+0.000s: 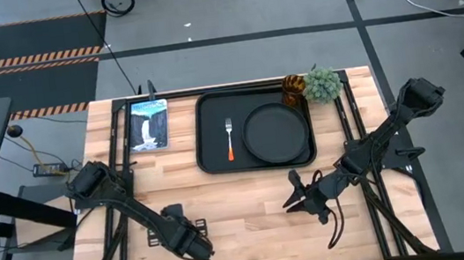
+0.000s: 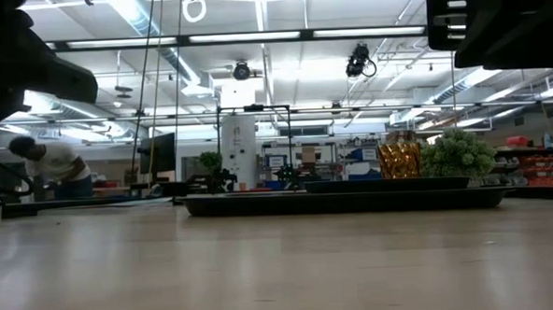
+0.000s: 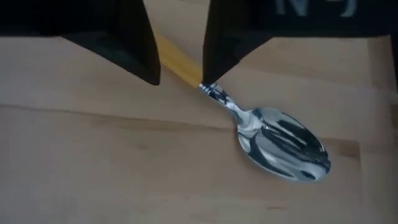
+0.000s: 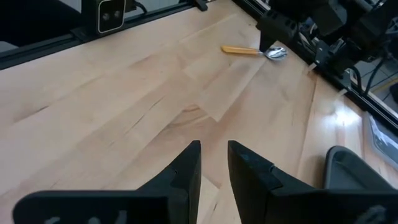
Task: Pick and place plate/cup/fork/spoon on tray
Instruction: Put the yellow spoon on the black serving tray to the left of the orange fork
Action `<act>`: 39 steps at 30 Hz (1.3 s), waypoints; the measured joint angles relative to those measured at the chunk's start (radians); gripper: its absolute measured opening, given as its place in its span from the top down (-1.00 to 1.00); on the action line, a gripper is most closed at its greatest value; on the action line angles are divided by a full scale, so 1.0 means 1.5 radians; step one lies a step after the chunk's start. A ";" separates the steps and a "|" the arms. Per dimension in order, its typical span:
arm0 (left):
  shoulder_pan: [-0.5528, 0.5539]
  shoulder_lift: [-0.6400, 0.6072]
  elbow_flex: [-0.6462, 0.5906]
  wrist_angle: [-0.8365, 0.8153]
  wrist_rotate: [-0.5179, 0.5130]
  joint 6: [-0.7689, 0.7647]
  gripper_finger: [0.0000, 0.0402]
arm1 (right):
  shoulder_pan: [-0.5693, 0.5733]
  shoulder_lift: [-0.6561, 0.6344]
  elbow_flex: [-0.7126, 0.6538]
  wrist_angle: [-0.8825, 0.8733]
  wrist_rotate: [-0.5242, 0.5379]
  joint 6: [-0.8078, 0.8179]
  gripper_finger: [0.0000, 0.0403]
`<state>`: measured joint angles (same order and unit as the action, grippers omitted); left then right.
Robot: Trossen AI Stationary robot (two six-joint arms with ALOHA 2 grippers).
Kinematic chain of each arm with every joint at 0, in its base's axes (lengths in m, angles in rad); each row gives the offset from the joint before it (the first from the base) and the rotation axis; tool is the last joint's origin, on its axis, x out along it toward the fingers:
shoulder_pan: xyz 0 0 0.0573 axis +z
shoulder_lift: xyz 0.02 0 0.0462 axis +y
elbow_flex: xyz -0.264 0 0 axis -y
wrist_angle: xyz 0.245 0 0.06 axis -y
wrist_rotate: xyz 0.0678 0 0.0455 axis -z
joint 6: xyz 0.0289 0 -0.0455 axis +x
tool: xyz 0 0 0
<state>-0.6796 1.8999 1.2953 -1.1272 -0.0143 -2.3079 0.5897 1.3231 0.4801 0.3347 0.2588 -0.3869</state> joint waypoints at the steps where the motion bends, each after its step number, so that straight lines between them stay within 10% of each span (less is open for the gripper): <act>1: 0.000 0.000 0.000 -0.002 0.000 0.008 0.30 | 0.000 0.000 0.000 0.000 0.000 0.002 0.57; 10: -0.041 0.000 -0.010 -0.001 0.009 0.023 -0.02 | 0.000 0.000 0.000 0.002 -0.035 0.022 0.57; 39: -0.044 0.051 -0.010 0.026 0.115 -0.025 0.12 | 0.021 0.000 0.000 0.025 -0.035 0.019 0.57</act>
<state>-0.7455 1.9770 1.2800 -1.0881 0.1586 -2.3456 0.6209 1.3231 0.4801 0.3721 0.2062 -0.3588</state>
